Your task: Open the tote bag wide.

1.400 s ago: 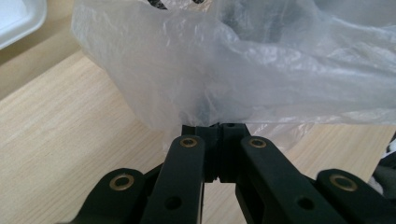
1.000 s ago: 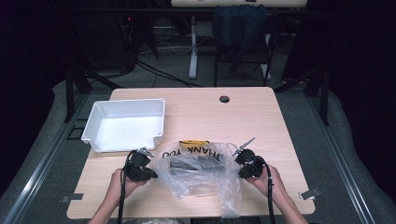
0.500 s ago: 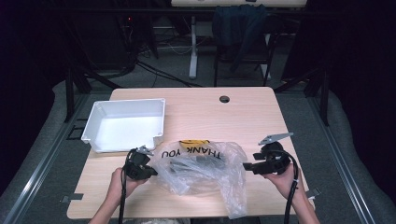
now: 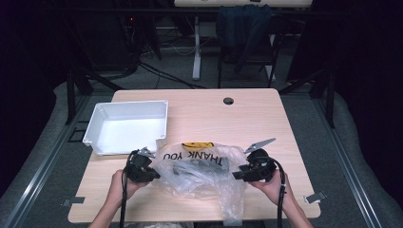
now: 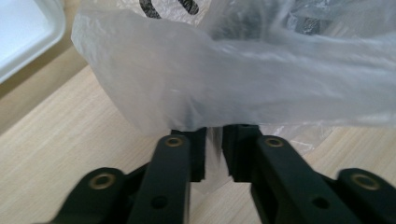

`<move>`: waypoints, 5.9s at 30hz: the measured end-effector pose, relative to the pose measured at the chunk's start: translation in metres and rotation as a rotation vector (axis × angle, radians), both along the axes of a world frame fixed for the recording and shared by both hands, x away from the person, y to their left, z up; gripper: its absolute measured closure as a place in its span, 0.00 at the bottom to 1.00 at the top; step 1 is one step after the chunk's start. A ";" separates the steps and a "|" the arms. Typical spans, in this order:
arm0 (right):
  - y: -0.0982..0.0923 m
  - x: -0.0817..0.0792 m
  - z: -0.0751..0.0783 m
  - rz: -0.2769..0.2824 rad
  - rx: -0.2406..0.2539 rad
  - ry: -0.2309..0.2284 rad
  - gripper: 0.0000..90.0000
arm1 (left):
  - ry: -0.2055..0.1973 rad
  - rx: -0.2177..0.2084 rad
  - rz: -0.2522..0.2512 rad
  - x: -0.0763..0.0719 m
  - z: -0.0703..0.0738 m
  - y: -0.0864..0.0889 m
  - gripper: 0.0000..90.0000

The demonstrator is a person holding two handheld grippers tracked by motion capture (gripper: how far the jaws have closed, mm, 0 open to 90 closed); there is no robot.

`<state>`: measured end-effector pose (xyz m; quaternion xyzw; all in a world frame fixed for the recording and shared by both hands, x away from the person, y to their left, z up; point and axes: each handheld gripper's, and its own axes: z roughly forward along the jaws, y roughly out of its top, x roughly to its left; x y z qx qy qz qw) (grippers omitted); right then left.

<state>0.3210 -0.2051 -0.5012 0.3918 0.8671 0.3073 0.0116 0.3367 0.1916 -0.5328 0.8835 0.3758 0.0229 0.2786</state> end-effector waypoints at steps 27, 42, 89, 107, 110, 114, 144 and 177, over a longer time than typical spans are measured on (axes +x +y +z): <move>0.000 0.007 0.000 -0.039 -0.013 -0.055 1.00 | -0.322 -0.087 0.033 -0.050 0.058 -0.005 0.69; -0.004 0.027 -0.010 -0.096 -0.103 -0.089 1.00 | -0.126 0.111 0.027 -0.014 0.004 -0.002 1.00; 0.028 0.010 -0.008 0.014 -0.115 -0.112 1.00 | -0.069 0.130 0.069 -0.011 0.009 0.013 0.64; 0.020 0.011 -0.004 -0.004 -0.091 -0.127 1.00 | -0.141 0.010 0.178 -0.026 0.053 0.039 0.37; 0.021 0.011 -0.004 -0.007 -0.090 -0.128 1.00 | -0.178 -0.010 0.131 -0.032 0.062 0.018 0.35; 0.021 0.012 -0.002 -0.003 -0.093 -0.137 1.00 | -0.185 0.004 0.030 -0.032 0.064 -0.009 0.41; 0.027 0.054 -0.024 -0.048 -0.193 -0.203 1.00 | -0.190 0.157 0.061 0.007 0.013 -0.044 0.99; -0.001 0.026 0.013 -0.030 -0.050 -0.045 0.38 | -0.107 0.123 0.041 0.003 0.014 -0.035 0.54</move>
